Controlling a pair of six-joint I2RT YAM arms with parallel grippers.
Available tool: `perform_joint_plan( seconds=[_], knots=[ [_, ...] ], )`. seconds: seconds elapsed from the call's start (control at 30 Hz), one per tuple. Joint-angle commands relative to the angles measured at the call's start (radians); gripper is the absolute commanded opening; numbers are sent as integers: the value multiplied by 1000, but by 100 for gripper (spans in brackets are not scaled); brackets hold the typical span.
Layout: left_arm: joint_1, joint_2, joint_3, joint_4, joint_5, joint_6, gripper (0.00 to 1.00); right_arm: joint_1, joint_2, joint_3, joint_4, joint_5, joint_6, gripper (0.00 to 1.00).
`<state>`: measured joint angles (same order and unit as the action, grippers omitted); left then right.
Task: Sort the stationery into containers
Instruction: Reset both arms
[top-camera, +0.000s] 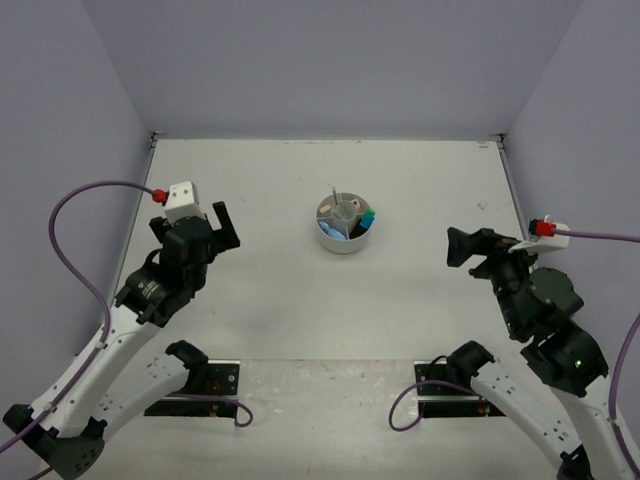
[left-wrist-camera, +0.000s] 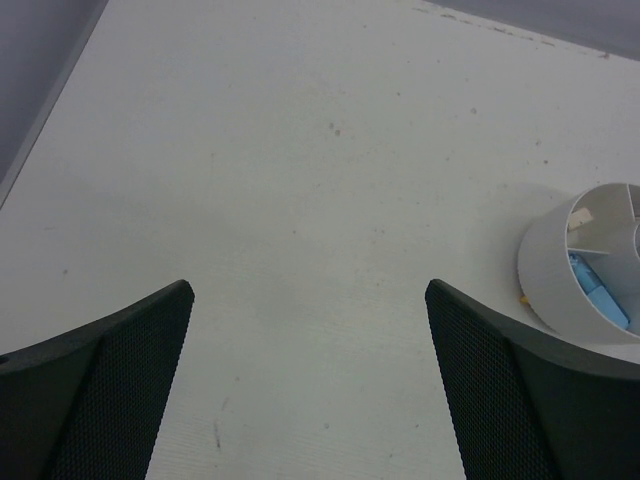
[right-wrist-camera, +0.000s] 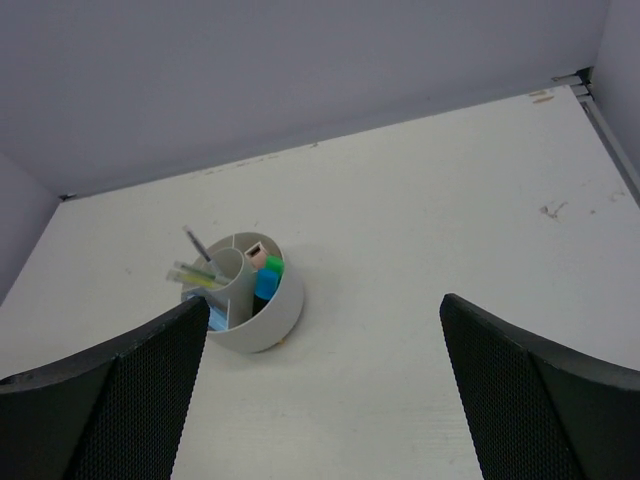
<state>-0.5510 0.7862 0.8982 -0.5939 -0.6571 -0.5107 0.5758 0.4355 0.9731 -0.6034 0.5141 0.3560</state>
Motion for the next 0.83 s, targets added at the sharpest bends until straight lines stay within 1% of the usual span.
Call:
perform_joint_plan(
  seconds=[0.0,0.13,0.17,0.4,0.8],
  knots=[
    [5,-109,-7,-54,7,63,100,-1,-44,-49,-79,-66,-28,99],
    [5,-199,-155,30,-7,98,100,-1,-76,-98,-57,-74,-40,99],
    [5,-207,-172,40,-13,98,100,-2,-78,-107,-53,-68,-40,99],
    [5,-200,-174,39,-13,98,100,-2,-75,-150,-57,-36,-21,99],
    [5,-198,-192,56,13,120,100,-1,-93,-168,-47,-51,-19,99]
  ],
)
